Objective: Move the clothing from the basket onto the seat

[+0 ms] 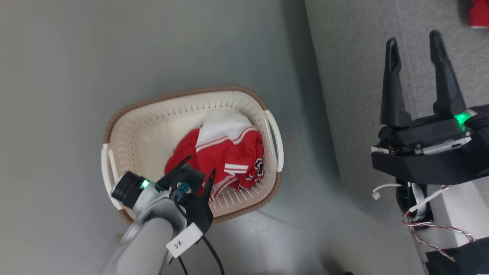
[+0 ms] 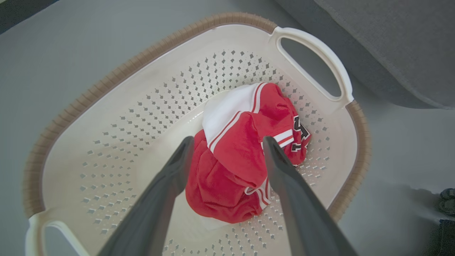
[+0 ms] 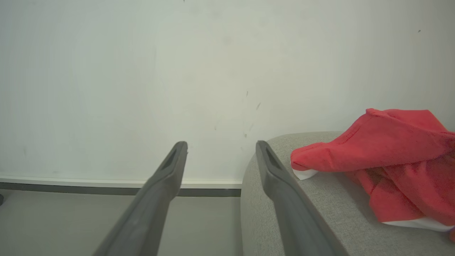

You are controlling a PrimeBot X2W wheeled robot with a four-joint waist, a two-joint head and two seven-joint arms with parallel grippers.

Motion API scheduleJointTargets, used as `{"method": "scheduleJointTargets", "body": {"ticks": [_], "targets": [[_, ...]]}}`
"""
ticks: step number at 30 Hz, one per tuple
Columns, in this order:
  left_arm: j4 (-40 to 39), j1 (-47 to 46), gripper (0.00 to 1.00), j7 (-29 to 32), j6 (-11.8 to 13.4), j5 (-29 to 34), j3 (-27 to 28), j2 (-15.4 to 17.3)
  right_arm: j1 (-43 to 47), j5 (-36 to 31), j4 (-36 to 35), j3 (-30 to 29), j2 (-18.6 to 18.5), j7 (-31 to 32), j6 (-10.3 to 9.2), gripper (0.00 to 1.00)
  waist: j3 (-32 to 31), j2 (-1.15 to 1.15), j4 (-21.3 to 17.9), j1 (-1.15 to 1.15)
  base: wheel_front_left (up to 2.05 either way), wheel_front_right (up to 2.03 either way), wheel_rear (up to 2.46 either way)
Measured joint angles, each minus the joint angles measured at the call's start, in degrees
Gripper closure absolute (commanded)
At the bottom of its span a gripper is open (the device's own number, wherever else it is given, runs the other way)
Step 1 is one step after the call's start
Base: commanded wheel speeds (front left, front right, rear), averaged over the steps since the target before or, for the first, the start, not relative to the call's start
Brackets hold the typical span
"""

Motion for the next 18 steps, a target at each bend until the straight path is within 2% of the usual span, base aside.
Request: {"method": "scheduleJointTargets", "body": {"ticks": [12,18], "targets": [[5.3,-8.8,0.00,1.7,-0.6,1.6,-0.6,0.3,-5.5,-1.9,-5.1,-0.1,0.7,0.0,-0.49,0.00,10.4,0.00,-0.8,0.00,0.00,0.00,0.00],[8.2,-11.9,0.00,1.4,-1.0,2.1,-0.7,0.5,-7.1,-2.4,-5.2,-0.1,1.0,0.0,-0.49,0.00,15.2,0.00,-0.9,-0.01,0.00,0.00,0.00]]}}
